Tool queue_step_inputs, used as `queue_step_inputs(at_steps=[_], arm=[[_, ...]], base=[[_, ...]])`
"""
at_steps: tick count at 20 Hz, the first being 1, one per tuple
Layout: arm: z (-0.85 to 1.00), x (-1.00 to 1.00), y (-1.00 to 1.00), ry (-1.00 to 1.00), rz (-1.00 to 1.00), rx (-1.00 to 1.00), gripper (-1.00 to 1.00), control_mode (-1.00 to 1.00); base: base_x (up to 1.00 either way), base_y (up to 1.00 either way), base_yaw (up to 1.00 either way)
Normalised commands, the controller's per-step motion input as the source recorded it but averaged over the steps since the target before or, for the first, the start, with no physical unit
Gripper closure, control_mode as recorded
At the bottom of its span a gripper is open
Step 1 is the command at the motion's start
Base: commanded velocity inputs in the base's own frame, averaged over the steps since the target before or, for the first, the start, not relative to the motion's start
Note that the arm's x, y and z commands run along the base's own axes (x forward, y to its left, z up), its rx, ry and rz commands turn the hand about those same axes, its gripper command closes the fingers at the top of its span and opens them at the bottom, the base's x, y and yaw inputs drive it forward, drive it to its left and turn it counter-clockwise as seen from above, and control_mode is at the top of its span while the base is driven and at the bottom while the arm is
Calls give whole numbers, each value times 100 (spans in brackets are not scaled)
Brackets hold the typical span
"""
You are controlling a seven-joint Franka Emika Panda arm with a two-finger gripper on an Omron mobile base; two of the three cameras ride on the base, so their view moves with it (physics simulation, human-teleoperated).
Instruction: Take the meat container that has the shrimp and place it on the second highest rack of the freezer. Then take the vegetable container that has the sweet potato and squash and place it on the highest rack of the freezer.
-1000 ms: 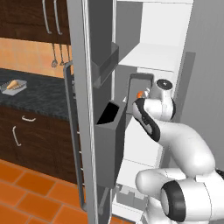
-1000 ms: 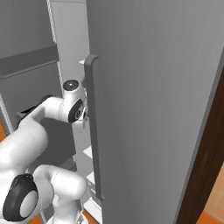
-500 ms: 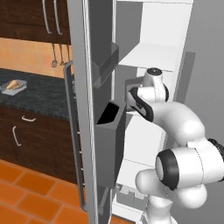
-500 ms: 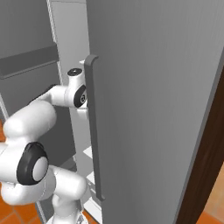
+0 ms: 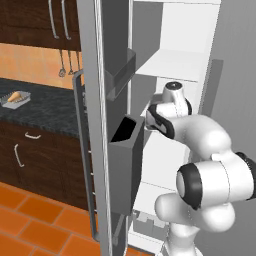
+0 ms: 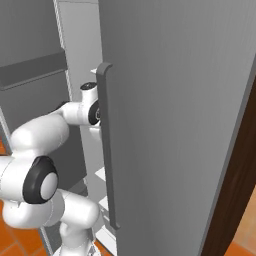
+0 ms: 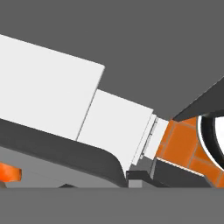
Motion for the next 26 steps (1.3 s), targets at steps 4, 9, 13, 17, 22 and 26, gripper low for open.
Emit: queue_step_inputs(at_steps=[4,9,13,17,22,26], arm=[[-33,28,-6,0,-9,0,100,-100],[-28,42,0,0,-4,0,100,-100],[0,59,-1,0,-2,0,100,-100],[-7,38,-6,0,-1,0,100,-100],[-34,21,0,1,-1,0,100,-100],[-26,16,-11,0,0,0,100,-100]], base=[[0,0,0],[0,0,0],[0,0,0],[0,0,0],[0,0,0],[0,0,0]])
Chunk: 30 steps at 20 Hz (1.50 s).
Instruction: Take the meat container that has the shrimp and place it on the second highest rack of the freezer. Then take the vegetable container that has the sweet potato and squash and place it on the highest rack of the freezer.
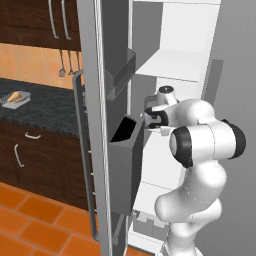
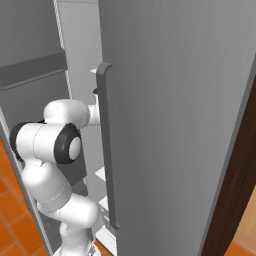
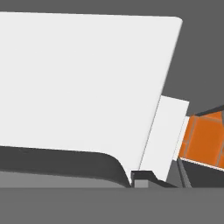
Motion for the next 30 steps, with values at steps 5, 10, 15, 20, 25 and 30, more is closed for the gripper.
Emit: queue_step_inputs(at_steps=[5,10,15,20,25,30], arm=[[-11,11,-9,0,0,0,100,-100],[-2,22,0,0,-2,0,-100,-100],[-2,17,0,0,-2,0,-100,-100],[0,18,1,-3,-1,0,-100,-100],[1,-18,29,-15,0,-3,-100,-100],[11,-80,15,-21,0,-4,-100,-100]], base=[[0,0,0],[0,0,0],[0,0,0],[0,0,0],[0,0,0],[0,0,0]])
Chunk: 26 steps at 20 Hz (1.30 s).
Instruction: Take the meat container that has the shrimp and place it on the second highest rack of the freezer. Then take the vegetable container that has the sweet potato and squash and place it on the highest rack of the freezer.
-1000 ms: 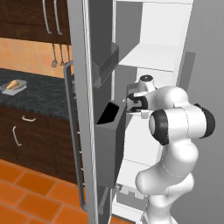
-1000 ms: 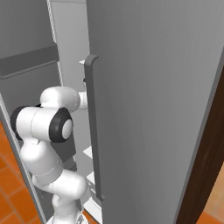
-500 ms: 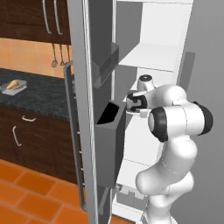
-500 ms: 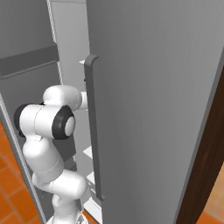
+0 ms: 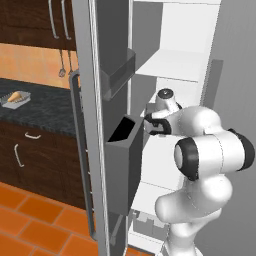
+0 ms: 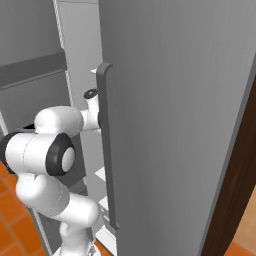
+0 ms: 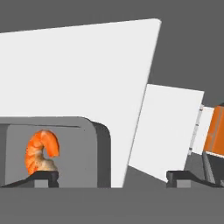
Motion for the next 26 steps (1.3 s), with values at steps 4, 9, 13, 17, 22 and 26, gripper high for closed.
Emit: queue_step_inputs(at_steps=[4,9,13,17,22,26], arm=[[79,-92,0,-2,0,0,-100,-100],[96,-91,-2,1,0,0,-100,-100],[64,-100,2,18,4,5,-100,-100],[48,-100,0,30,6,12,-100,-100],[20,-100,0,29,0,4,-100,-100],[1,-100,0,23,3,1,-100,-100]], base=[[0,0,0],[0,0,0],[0,0,0],[0,0,0],[0,0,0],[0,0,0]])
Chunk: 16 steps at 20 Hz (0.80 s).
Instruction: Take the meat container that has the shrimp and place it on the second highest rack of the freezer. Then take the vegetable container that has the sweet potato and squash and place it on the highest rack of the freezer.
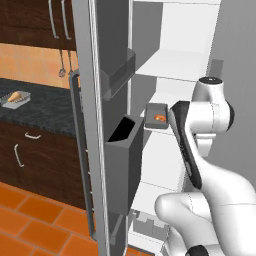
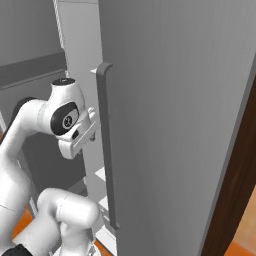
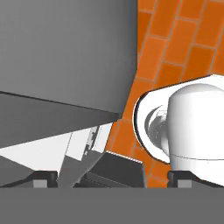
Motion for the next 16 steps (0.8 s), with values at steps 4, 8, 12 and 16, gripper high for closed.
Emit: queue_step_inputs(at_steps=[4,8,12,16], arm=[[0,-100,-2,0,9,8,-100,-100],[-11,-100,2,-6,19,8,-100,-100],[0,-18,0,-4,3,6,-100,-100],[0,-15,0,0,1,0,-100,100]], base=[[0,0,0],[0,0,0],[0,0,0],[-25,0,2]])
